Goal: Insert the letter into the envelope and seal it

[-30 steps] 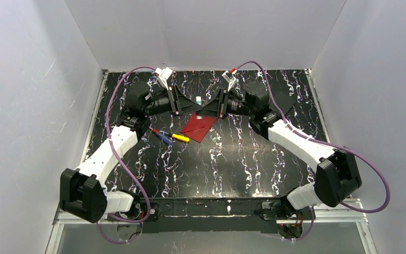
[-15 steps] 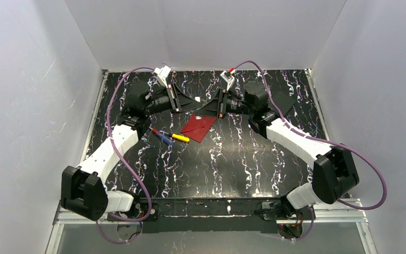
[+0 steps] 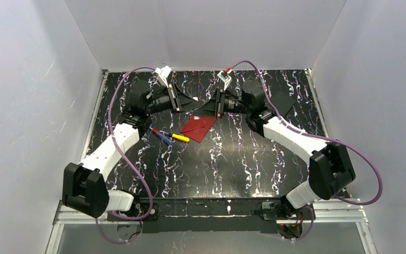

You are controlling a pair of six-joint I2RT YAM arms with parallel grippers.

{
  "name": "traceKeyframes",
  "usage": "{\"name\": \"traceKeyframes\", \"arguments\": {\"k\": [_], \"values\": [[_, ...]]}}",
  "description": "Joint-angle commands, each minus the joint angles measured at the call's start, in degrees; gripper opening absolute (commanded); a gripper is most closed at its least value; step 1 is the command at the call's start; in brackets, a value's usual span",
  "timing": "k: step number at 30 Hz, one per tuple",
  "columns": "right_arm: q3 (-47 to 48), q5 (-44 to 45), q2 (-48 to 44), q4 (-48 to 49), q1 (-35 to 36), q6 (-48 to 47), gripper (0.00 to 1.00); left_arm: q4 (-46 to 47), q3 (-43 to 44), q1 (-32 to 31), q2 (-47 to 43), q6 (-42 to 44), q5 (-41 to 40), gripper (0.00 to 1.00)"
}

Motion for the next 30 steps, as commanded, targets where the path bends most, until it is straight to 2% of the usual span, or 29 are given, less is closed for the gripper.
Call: {"name": "traceKeyframes", "arguments": {"k": [1,2,6,8,11,15,18,27,30], "values": [[3.0,0.1,-0.1,3.9,0.8,-0.1,0.06,2.2,1.0,-1.0,-0.3,0.7,3.7,0.04],[2.7,0.4,-0.5,4.2,0.8,0.0,0.13,2.2,1.3,-0.9,-0.3,0.8,3.9,0.0],[-1.5,6.3,-4.9,5.6,0.8,-1.4,0.61,2.3,2.9,-0.8,-1.3,2.2,3.4,0.0],[-5.4,9.3,-7.6,9.2,0.8,-0.4,0.71,2.4,4.3,-0.8,-1.9,2.7,2.5,0.0],[-9.9,11.7,-9.9,18.4,0.8,5.2,0.74,3.6,7.0,-0.8,-2.4,1.9,1.3,0.0],[-14.4,14.9,-9.8,33.0,1.0,15.4,0.72,6.6,10.2,-0.8,-2.1,-2.7,0.9,0.0],[-15.3,17.7,-8.9,40.2,1.8,19.3,0.71,8.5,11.4,-0.8,-2.1,-6.8,0.9,0.0],[-8.2,16.6,-4.4,46.5,4.0,22.2,0.72,12.7,11.8,-0.8,-2.2,-13.2,-0.5,0.0],[-7.3,17.2,-3.7,46.4,4.4,22.6,0.65,13.7,11.9,-0.8,-2.2,-14.1,-0.6,0.0]]}}
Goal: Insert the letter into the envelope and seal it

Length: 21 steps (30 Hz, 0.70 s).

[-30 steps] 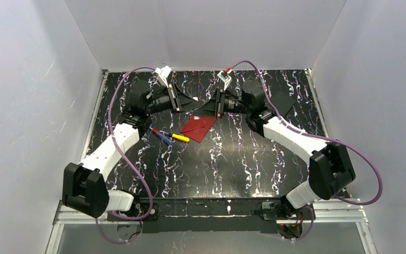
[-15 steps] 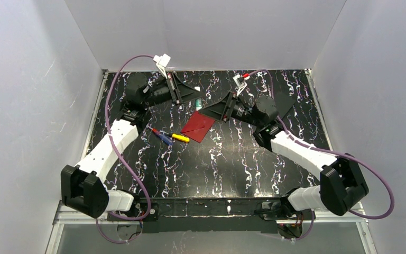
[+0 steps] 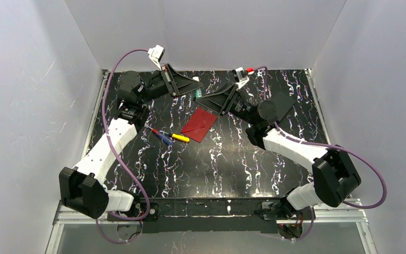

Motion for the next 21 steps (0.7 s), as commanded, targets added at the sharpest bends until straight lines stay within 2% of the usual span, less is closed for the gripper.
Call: {"name": "traceKeyframes", "arguments": {"k": [1,6,8,11,13,19,21], "values": [[3.7,1.3,0.9,6.4,0.6,1.9,0.59,3.8,1.9,-0.1,-1.8,-2.6,-0.4,0.0],[4.1,3.2,0.8,4.8,0.7,1.4,0.22,4.0,1.6,-0.1,-1.9,-2.8,-0.2,0.0],[4.9,3.1,0.6,2.1,0.7,0.0,0.11,4.0,1.2,-0.1,-1.9,-2.7,0.3,0.02],[6.9,2.0,0.6,-2.6,0.7,-2.7,0.05,4.0,-0.3,-0.1,-1.9,-2.6,1.5,0.21],[7.6,1.5,0.6,-4.7,0.7,-4.0,0.05,4.0,-1.7,-0.1,-2.1,-2.7,2.3,0.29],[8.8,0.3,0.7,-8.3,0.7,-5.6,0.05,4.0,-4.9,-0.2,-2.7,-1.9,2.7,0.32],[8.7,0.2,0.8,-8.3,0.7,-5.6,0.05,4.1,-5.4,-0.1,-2.9,-1.4,2.2,0.25]]}}
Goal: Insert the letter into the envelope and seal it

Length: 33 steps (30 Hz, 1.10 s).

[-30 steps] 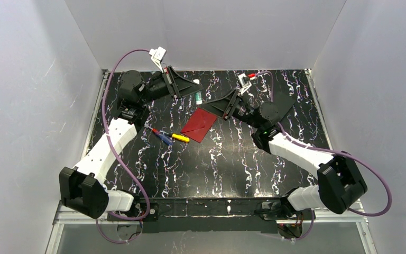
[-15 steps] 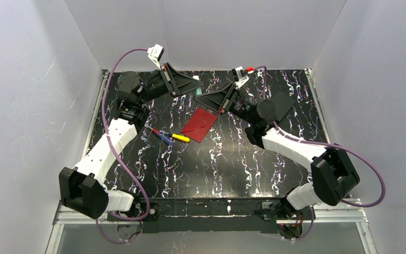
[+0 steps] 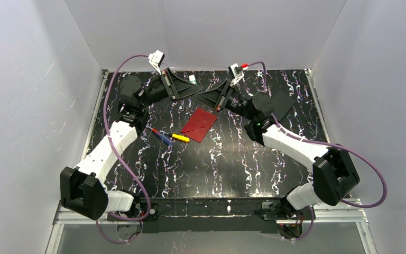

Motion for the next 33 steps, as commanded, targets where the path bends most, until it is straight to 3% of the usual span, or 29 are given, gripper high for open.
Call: {"name": "traceKeyframes", "arguments": {"k": [1,3,5,6,9,16,23,27,30,33], "values": [[3.3,-0.5,-0.3,1.0,0.1,-2.1,0.06,0.4,-1.4,-0.4,-2.4,1.4,1.5,0.19],[2.9,-1.1,-0.4,1.4,0.1,-1.9,0.16,0.4,-1.2,-0.3,-2.4,1.4,0.6,0.03],[1.4,-0.2,-1.3,2.7,0.1,-1.5,0.43,0.4,-0.9,-0.3,-2.4,1.0,-0.3,0.0],[0.4,1.2,-1.9,3.4,0.1,-1.1,0.52,0.4,-0.7,-0.3,-2.4,0.8,-0.8,0.0],[-2.1,3.4,-3.7,5.1,0.1,-0.2,0.59,0.4,-0.2,-0.3,-2.7,0.4,-2.2,0.0],[-4.4,4.9,-4.6,7.4,0.1,2.3,0.46,0.4,1.1,-0.3,-2.8,0.2,-2.9,0.0],[-1.9,3.4,-3.0,2.1,0.1,0.8,0.22,0.4,0.0,-0.3,-3.5,0.5,-3.7,0.0],[1.7,3.0,-3.4,-15.1,0.1,-11.3,0.05,-4.3,0.1,-0.3,-3.9,2.6,-6.2,0.0],[5.7,5.2,-3.1,-34.4,0.1,-27.0,0.01,-17.0,1.8,-0.4,-4.4,9.9,-9.6,0.0],[8.6,9.5,-1.6,-47.1,0.1,-38.3,0.01,-35.4,5.7,-0.2,-3.4,17.9,-15.9,0.0]]}}
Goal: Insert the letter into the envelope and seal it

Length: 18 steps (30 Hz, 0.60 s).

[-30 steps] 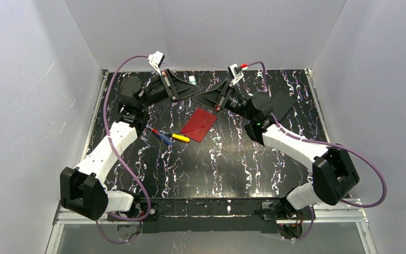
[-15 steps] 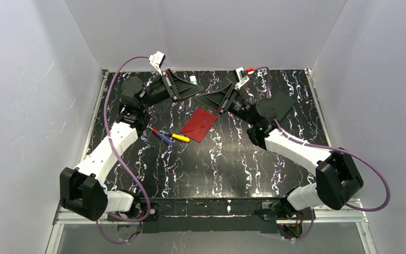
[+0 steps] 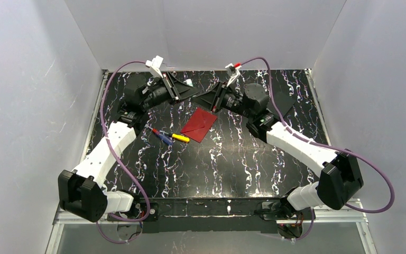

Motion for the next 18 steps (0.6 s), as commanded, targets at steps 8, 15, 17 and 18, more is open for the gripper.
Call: {"name": "traceKeyframes", "arguments": {"k": [8,15,17,18], "values": [[16.7,21.7,10.2,-46.0,1.8,-36.3,0.01,-43.8,14.7,-0.3,5.4,15.9,-14.0,0.0],[17.2,7.0,5.5,-38.3,0.2,-25.0,0.61,-38.0,14.8,0.8,5.1,16.6,-10.3,0.0],[13.5,3.3,2.1,-30.4,-1.5,-16.2,0.73,-34.3,14.3,1.5,4.4,16.0,-6.6,0.0],[10.2,2.2,-0.1,-25.0,-2.4,-10.6,0.76,-31.4,13.8,1.9,3.9,15.3,-4.3,0.0]]}}
